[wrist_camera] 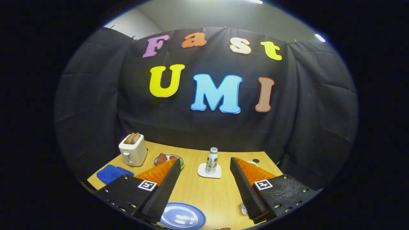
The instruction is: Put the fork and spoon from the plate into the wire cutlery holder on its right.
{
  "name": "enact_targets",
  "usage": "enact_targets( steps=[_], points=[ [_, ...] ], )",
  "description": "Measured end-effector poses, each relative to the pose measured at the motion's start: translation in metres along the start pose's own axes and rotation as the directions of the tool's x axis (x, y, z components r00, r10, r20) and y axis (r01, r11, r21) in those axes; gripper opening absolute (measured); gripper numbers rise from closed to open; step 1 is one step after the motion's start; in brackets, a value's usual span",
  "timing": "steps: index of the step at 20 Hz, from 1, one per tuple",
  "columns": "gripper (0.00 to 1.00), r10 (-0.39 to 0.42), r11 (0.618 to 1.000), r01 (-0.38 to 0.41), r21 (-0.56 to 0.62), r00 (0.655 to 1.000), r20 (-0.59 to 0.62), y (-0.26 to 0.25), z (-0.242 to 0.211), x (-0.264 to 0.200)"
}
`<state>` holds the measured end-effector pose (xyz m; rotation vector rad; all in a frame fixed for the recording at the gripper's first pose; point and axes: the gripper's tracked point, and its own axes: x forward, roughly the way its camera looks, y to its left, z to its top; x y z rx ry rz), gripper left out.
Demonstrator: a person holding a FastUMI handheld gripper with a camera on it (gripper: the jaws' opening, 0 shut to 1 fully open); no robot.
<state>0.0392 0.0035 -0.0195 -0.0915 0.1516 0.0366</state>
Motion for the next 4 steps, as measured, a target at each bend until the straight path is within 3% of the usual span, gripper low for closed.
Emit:
enact_targets(
  steps=[4],
  points=[
    [0.95,-0.026,0.999,0.029,-0.019,0.989,0.147,0.016,0.023,-0.002]
  ],
)
